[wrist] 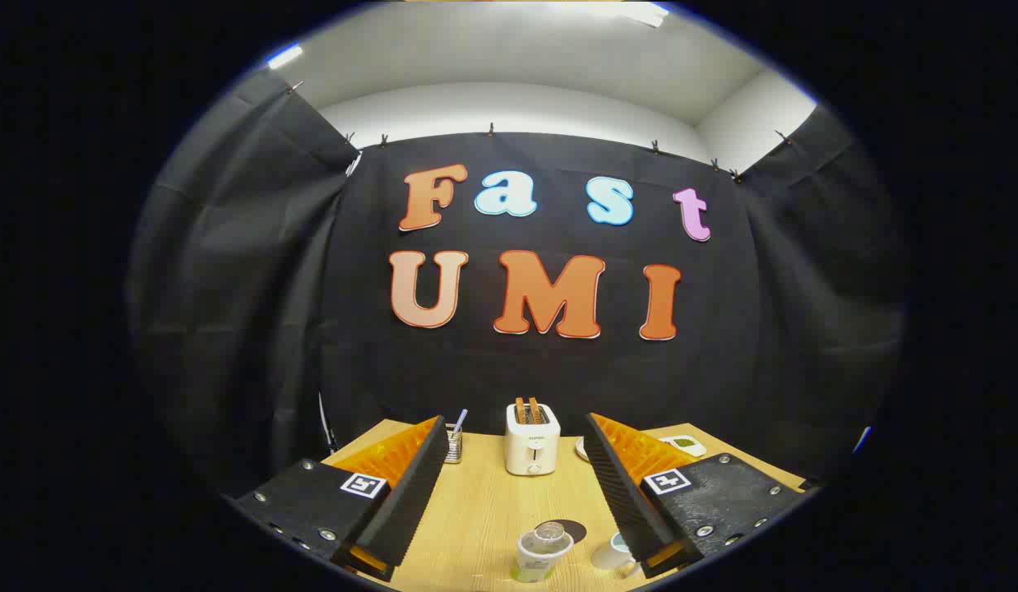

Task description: Take the bottle from table, then pour the juice into the cup, finally place the bottle on the coaster

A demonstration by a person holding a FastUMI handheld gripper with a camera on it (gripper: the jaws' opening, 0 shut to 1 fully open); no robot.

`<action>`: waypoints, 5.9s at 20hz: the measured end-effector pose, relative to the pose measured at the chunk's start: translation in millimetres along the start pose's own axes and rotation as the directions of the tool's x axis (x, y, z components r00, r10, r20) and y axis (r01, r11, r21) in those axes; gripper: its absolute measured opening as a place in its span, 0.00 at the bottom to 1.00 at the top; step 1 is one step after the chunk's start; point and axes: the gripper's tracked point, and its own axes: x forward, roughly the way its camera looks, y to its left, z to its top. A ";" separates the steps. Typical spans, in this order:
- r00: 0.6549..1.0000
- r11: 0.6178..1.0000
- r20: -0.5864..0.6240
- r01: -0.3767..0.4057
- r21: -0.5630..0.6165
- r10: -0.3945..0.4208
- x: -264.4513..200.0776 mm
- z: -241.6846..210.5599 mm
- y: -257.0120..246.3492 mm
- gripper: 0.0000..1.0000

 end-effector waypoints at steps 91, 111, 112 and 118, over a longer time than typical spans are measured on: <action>0.948 0.788 -0.310 0.142 0.600 0.066 50.3 -249.2 8.8 0.56; 0.987 0.149 -0.148 0.137 0.979 0.065 74.0 -198.9 -16.3 0.56; 0.987 0.117 -0.144 0.135 0.984 0.067 73.2 -197.3 -15.7 0.56; 0.989 -0.004 -0.133 0.134 0.991 0.068 77.0 -193.0 -14.7 0.56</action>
